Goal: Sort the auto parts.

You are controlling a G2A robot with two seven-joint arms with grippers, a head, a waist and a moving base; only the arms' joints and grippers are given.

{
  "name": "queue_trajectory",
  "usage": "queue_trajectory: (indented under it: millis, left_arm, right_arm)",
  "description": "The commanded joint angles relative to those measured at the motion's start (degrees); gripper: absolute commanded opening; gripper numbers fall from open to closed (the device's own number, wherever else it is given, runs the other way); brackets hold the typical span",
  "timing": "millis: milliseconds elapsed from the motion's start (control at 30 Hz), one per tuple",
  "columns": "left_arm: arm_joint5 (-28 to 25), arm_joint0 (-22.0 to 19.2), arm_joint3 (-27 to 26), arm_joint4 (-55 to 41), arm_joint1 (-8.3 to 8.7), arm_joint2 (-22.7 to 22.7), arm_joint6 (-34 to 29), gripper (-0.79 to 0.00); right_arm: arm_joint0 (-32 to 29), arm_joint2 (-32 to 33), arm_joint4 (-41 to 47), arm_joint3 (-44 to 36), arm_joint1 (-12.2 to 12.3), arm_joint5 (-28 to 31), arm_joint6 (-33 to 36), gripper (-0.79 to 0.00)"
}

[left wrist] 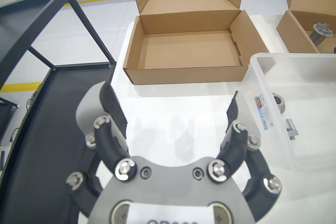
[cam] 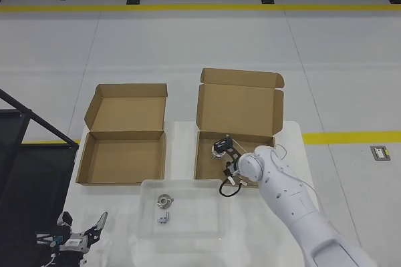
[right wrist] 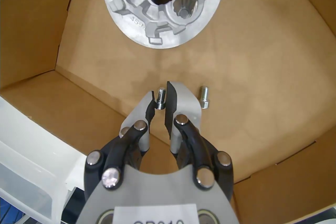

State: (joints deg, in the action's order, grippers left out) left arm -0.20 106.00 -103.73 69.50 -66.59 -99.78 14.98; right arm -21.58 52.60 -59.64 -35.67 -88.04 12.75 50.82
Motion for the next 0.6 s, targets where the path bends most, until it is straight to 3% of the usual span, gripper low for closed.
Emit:
queue_trajectory:
  millis: [0, 333, 567]
  left_arm:
    - [0.00, 0.00, 0.00, 0.00, 0.00, 0.00, 0.00, 0.000]
    - [0.00, 0.00, 0.00, 0.00, 0.00, 0.00, 0.00, 0.000]
    - [0.00, 0.00, 0.00, 0.00, 0.00, 0.00, 0.00, 0.000]
  right_arm:
    - [0.18, 0.10, 0.09, 0.43, -0.03, -0.04, -0.84, -0.579]
    - [-0.22, 1.40, 0.75, -1.04, 0.46, 1.36, -3.62, -0.594]
    - [-4.19, 6.87, 3.18, -9.18, 3.01, 6.26, -6.60, -0.573]
